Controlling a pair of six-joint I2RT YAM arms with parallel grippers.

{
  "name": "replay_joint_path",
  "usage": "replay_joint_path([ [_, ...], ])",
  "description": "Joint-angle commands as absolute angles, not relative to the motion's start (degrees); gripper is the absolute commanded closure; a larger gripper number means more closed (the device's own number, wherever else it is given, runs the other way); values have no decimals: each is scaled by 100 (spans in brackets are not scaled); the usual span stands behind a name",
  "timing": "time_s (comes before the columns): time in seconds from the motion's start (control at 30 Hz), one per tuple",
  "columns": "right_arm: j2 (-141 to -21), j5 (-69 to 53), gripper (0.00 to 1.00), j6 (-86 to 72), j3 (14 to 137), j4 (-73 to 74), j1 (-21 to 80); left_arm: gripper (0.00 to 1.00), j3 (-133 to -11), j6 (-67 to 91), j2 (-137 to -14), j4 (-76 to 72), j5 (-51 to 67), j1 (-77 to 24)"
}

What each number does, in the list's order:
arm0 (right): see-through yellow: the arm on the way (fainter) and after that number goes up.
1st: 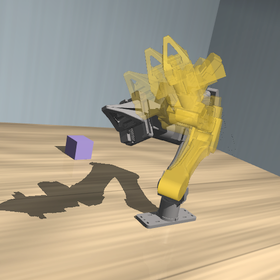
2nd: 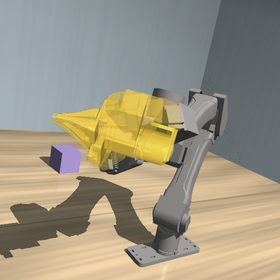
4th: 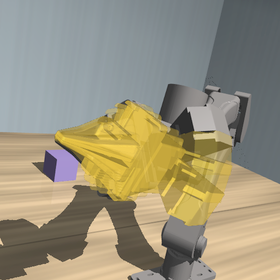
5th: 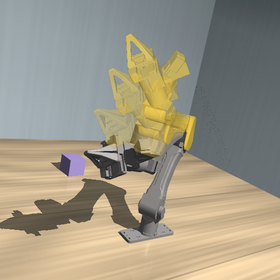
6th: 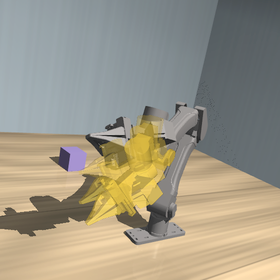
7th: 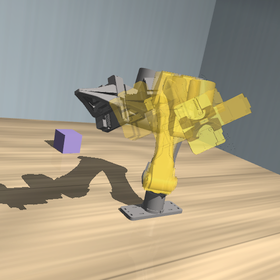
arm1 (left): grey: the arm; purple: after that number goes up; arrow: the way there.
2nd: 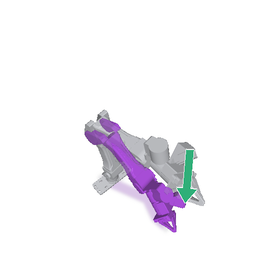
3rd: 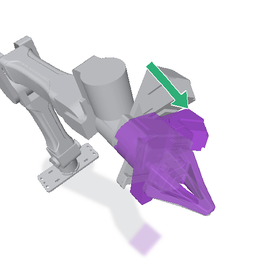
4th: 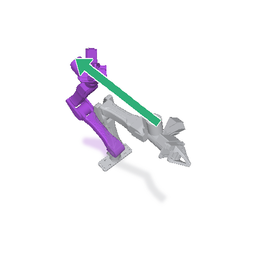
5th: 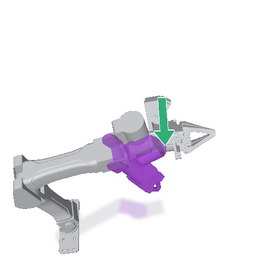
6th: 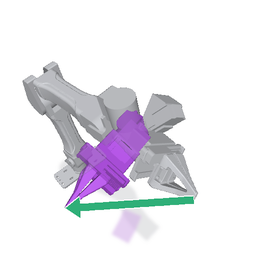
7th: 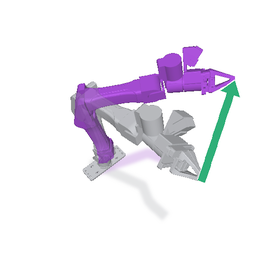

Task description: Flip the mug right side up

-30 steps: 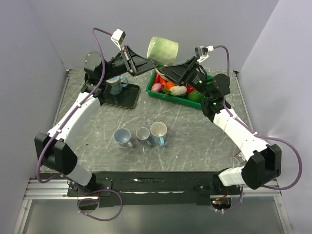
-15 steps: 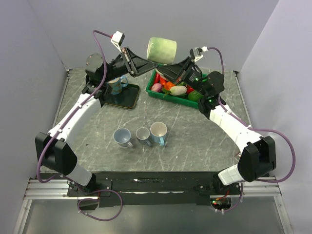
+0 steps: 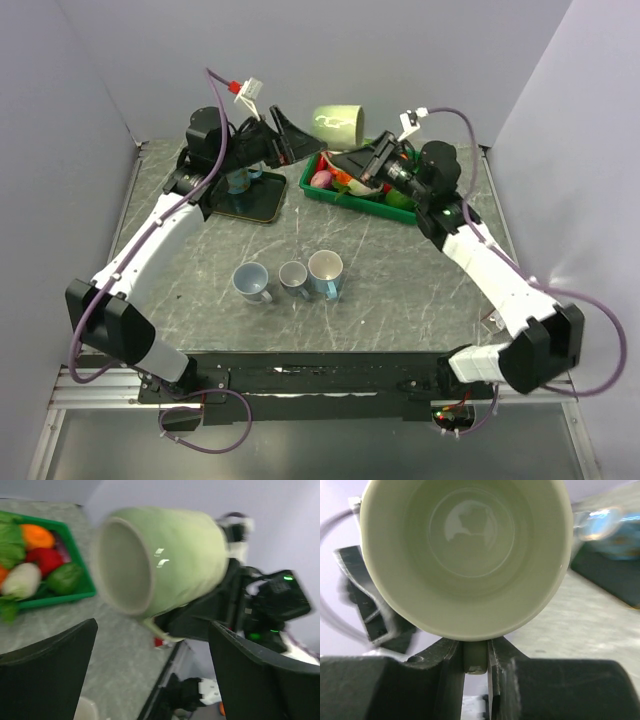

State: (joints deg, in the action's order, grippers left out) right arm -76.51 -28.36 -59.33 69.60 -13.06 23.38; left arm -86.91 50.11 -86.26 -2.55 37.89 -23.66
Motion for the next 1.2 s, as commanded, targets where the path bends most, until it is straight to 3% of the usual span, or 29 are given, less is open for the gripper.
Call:
replay_joint_path([
  [0.0,-6514,-1356,100,-3775,7418,348,2259,4,-8632,3605,-8148,825,2447,-2347],
  [0.27,-5898,113,100,-2532,6795,2696,2285,4,-8306,3339,-8103,1432,907,-2347],
  [0.47,-5862,992,100,-2654,5951,3304,3154,4,-8166,3700,-8104,2065,-148,-2347],
  [0.77,-6284,1907,100,-3147,5309,3613,3779,4,-7489,3876,-7884,2364,114,-2347],
  [1.17,-6960,2003,100,-3251,4808,3041,4394,4,-7400,4104,-7980,2347,167,-2347],
])
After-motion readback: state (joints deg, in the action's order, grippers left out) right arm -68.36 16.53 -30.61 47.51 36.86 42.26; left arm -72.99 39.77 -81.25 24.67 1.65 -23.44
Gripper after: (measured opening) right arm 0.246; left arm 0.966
